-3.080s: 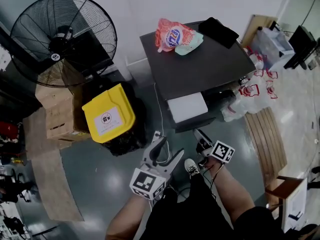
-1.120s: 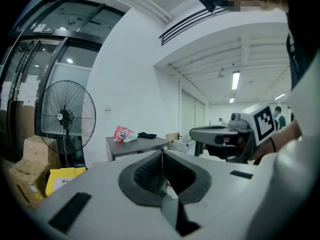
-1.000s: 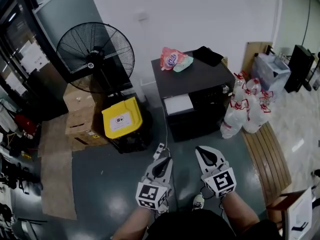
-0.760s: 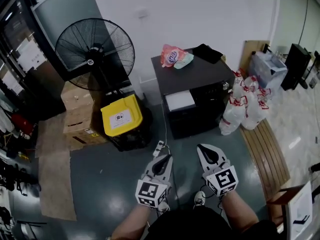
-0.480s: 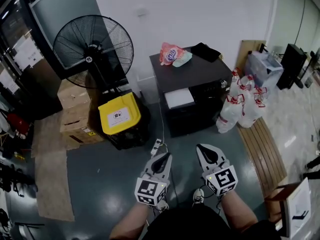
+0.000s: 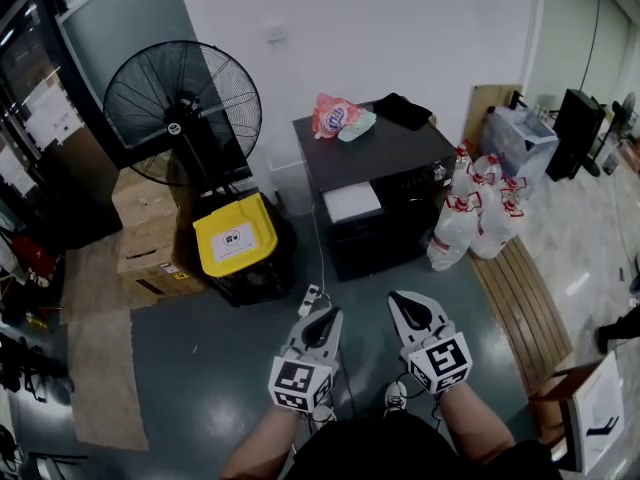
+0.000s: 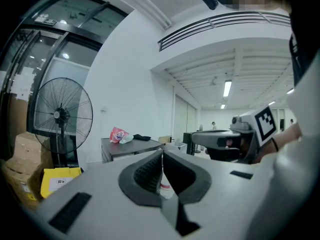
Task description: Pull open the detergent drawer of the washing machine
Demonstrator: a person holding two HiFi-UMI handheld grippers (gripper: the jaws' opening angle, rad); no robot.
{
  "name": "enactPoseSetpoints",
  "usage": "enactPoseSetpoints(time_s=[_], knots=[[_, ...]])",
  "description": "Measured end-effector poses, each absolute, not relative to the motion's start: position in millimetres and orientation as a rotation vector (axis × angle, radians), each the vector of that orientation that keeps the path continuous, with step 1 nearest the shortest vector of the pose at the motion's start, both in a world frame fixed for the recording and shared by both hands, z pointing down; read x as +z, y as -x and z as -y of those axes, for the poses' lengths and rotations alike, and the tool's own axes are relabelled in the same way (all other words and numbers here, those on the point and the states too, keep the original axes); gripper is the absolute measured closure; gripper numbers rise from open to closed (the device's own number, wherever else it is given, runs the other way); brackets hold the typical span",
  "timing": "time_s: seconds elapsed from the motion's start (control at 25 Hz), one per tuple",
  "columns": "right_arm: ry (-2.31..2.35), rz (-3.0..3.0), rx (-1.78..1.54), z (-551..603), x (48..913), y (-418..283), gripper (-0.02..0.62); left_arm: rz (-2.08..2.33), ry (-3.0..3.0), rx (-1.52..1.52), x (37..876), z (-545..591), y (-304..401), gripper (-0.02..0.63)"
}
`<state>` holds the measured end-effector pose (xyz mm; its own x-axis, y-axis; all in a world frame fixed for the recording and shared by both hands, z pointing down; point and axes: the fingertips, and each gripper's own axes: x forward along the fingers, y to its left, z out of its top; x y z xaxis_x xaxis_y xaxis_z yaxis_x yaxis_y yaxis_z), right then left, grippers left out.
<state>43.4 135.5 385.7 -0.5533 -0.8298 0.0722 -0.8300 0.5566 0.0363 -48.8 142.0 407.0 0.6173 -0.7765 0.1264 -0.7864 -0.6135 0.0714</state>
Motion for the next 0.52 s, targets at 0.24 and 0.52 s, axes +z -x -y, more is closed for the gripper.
enactPoseSetpoints(time_s=[0.24, 0.52], knots=[[-1.446, 2.711, 0.008, -135.8, 383.3, -47.3, 0.592, 1.314, -2.727, 0.133, 404.9, -143.3, 42.8, 0.597], [-1.464, 2.723, 0.009, -135.7, 384.6, -54.1, 0.592, 1.31, -2.739, 0.133, 403.3, -143.4, 34.4, 0.597]])
